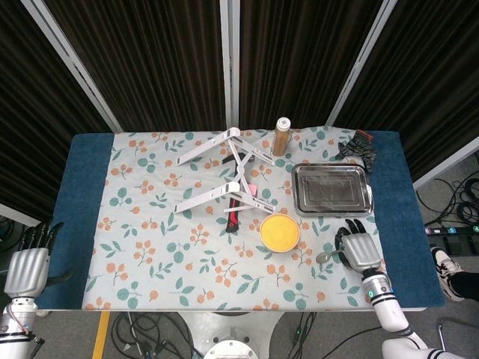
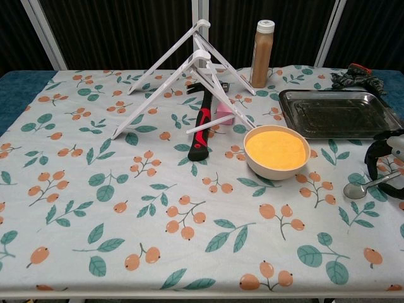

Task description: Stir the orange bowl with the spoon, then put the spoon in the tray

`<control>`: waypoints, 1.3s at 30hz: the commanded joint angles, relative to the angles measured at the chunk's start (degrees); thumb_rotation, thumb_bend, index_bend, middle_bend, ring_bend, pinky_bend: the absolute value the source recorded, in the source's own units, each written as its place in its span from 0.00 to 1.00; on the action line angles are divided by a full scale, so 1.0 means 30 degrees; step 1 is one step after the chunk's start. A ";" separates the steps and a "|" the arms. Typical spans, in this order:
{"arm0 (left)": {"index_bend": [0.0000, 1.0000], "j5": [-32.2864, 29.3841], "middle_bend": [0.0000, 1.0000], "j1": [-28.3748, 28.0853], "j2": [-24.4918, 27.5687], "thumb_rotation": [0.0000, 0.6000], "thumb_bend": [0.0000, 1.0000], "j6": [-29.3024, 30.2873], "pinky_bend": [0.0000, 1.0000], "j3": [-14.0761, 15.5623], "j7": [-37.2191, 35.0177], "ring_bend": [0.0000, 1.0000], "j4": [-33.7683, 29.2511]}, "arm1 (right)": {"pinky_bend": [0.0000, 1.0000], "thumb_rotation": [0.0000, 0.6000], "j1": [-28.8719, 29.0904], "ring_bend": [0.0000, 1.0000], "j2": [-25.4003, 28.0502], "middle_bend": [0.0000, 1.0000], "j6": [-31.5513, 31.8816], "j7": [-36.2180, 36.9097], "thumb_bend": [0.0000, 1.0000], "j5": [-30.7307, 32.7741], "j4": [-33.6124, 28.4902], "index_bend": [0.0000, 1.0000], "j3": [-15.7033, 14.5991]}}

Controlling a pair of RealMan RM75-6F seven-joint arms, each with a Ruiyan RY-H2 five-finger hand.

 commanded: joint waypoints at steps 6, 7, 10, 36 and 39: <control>0.16 0.0170 0.08 0.0056 0.0138 1.00 0.07 0.0119 0.09 0.0036 -0.0090 0.05 -0.0126 | 0.09 1.00 0.0227 0.09 0.2940 0.30 0.0852 -0.0580 0.35 -0.0603 -0.3957 0.59 0.0493; 0.16 0.0189 0.08 0.0060 0.0142 1.00 0.07 0.0132 0.09 0.0039 -0.0105 0.04 -0.0132 | 0.09 1.00 0.0422 0.09 0.3208 0.30 0.0697 -0.0674 0.35 -0.0555 -0.4367 0.59 0.0658; 0.16 0.0262 0.08 0.0071 0.0151 1.00 0.07 0.0204 0.09 0.0029 -0.0162 0.04 -0.0141 | 0.09 1.00 0.1309 0.09 0.3628 0.30 -0.0113 -0.1184 0.36 -0.0126 -0.5260 0.59 0.1334; 0.16 0.0000 0.08 0.0299 0.0042 1.00 0.07 0.0127 0.09 0.0026 -0.0818 0.04 0.0531 | 0.05 1.00 0.6999 0.04 0.0293 0.23 -0.3281 -0.8464 0.30 0.6299 -0.4986 0.27 0.2018; 0.16 0.0048 0.08 0.0318 0.0055 1.00 0.07 0.0199 0.09 0.0006 -0.0864 0.04 0.0572 | 0.05 1.00 0.7010 0.04 0.0848 0.22 -0.2868 -0.8712 0.25 0.6372 -0.5825 0.22 0.1864</control>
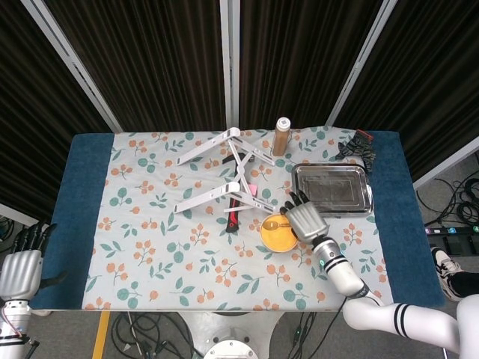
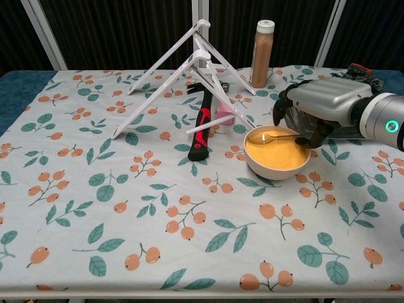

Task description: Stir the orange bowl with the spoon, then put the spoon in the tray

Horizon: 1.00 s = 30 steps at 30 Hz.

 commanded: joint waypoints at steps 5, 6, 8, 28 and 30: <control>0.16 0.0135 0.08 0.0086 0.0081 1.00 0.07 0.0237 0.09 -0.0020 -0.0029 0.04 -0.0042 | 0.05 1.00 -0.0005 0.06 0.1729 0.24 0.1371 -0.0109 0.19 -0.0814 -0.2254 0.20 -0.0125; 0.16 0.0152 0.08 0.0097 0.0098 1.00 0.07 0.0256 0.09 -0.0015 -0.0027 0.04 -0.0061 | 0.07 1.00 0.0004 0.11 0.1950 0.28 0.1559 -0.0122 0.19 -0.1071 -0.2489 0.21 -0.0115; 0.16 0.0176 0.08 0.0132 0.0128 1.00 0.07 0.0299 0.09 0.0002 -0.0022 0.04 -0.0098 | 0.22 1.00 0.0057 0.26 0.2383 0.36 0.1926 -0.0194 0.18 -0.1692 -0.2871 0.23 -0.0121; 0.16 0.0225 0.08 0.0241 -0.0056 1.00 0.07 0.0177 0.09 0.0096 -0.0438 0.04 0.0202 | 1.00 1.00 0.1191 1.00 0.0881 0.98 0.0597 -0.0533 0.20 0.1663 -0.1054 0.45 -0.0996; 0.16 0.0201 0.08 0.0241 -0.0087 1.00 0.07 0.0138 0.09 0.0095 -0.0478 0.04 0.0257 | 1.00 1.00 0.1293 1.00 0.0612 0.98 0.0669 -0.0464 0.22 0.1696 -0.0778 0.45 -0.0993</control>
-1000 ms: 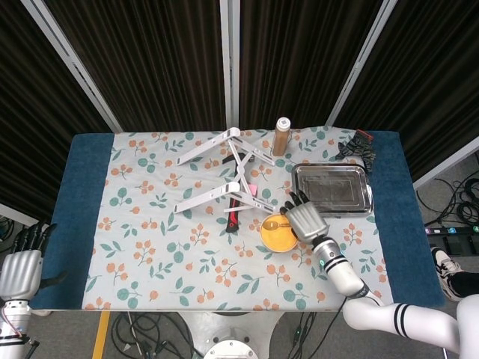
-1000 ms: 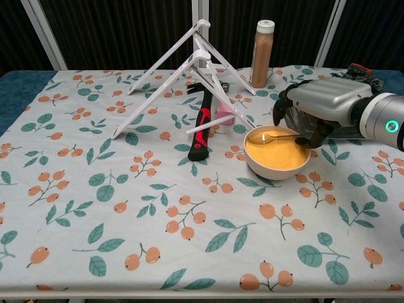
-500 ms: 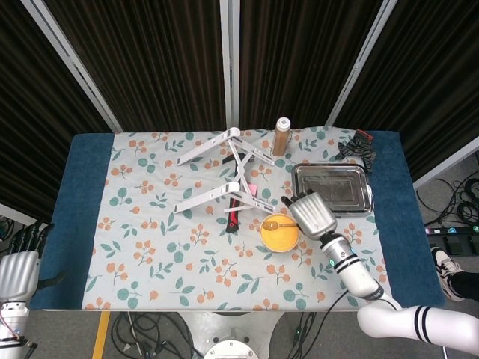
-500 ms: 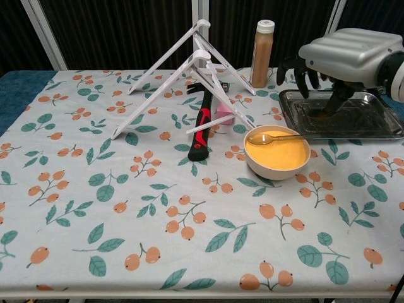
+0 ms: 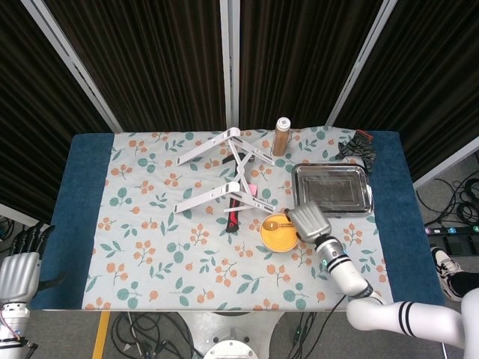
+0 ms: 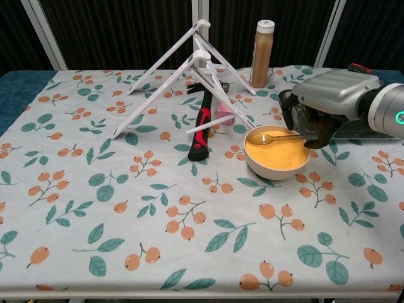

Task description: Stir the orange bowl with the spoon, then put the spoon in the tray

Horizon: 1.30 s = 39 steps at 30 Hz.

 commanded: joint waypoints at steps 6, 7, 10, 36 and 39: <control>0.16 -0.0025 0.08 -0.0014 -0.0077 1.00 0.07 -0.0079 0.09 -0.0022 -0.0126 0.04 0.0160 | 1.00 1.00 0.0371 1.00 -0.0863 0.98 0.0199 0.0256 0.22 0.0058 0.0944 0.48 0.0014; 0.16 -0.0028 0.08 -0.0013 -0.0086 1.00 0.07 -0.0085 0.09 -0.0023 -0.0131 0.04 0.0181 | 1.00 1.00 0.0410 1.00 -0.0929 0.98 0.0201 0.0237 0.22 0.0111 0.1028 0.48 0.0004; 0.16 -0.0061 0.08 -0.0006 -0.0106 1.00 0.07 -0.0111 0.09 -0.0032 -0.0173 0.04 0.0242 | 1.00 1.00 0.0548 1.00 -0.1103 0.98 0.0179 0.0124 0.22 0.0336 0.1208 0.49 -0.0034; 0.16 -0.0123 0.08 0.0024 -0.0311 1.00 0.07 -0.0230 0.09 -0.0067 -0.0426 0.04 0.0709 | 1.00 1.00 0.1254 1.00 -0.1512 0.98 0.0311 -0.0307 0.33 0.1248 0.1498 0.55 -0.0366; 0.16 -0.0118 0.08 0.0040 -0.0306 1.00 0.07 -0.0207 0.09 -0.0068 -0.0425 0.04 0.0703 | 1.00 1.00 0.1229 1.00 -0.1358 0.98 0.0508 -0.0232 0.34 0.0823 0.1266 0.57 -0.0471</control>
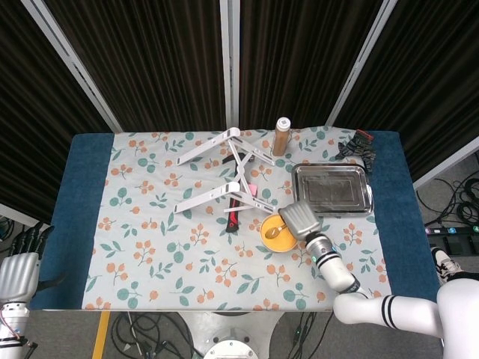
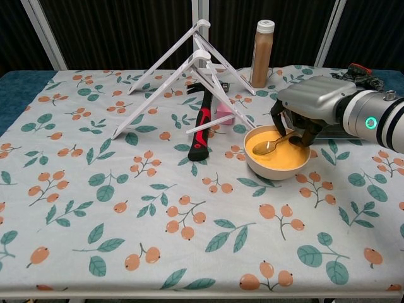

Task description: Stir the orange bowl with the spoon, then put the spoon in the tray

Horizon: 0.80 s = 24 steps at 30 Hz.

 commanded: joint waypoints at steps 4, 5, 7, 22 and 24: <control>0.16 0.0043 0.08 0.0015 0.0046 1.00 0.07 0.0065 0.09 -0.0011 0.0031 0.04 -0.0045 | 1.00 1.00 0.0128 1.00 0.0712 0.98 0.0445 -0.0598 0.35 -0.1101 -0.0664 0.58 -0.0405; 0.16 0.0055 0.08 0.0021 0.0049 1.00 0.07 0.0076 0.09 -0.0006 0.0046 0.04 -0.0069 | 1.00 1.00 0.0206 1.00 0.0951 0.98 0.0552 -0.0954 0.35 -0.1374 -0.0875 0.58 -0.0536; 0.16 0.0082 0.08 0.0033 0.0043 1.00 0.07 0.0100 0.09 0.0010 0.0070 0.04 -0.0120 | 1.00 1.00 0.0365 1.00 0.1290 0.98 0.0712 -0.1621 0.35 -0.1779 -0.1168 0.59 -0.0741; 0.16 0.0105 0.08 0.0198 0.0081 1.00 0.07 0.0279 0.09 0.0069 0.0119 0.04 -0.0399 | 1.00 1.00 0.2362 1.00 0.2037 0.98 0.0243 -0.8259 0.36 -0.4356 0.0206 0.64 -0.2568; 0.16 0.0128 0.08 0.0208 0.0045 1.00 0.07 0.0286 0.09 0.0086 0.0119 0.04 -0.0388 | 1.00 1.00 0.2564 1.00 0.1995 0.98 0.0120 -0.8874 0.36 -0.4656 0.0482 0.64 -0.2739</control>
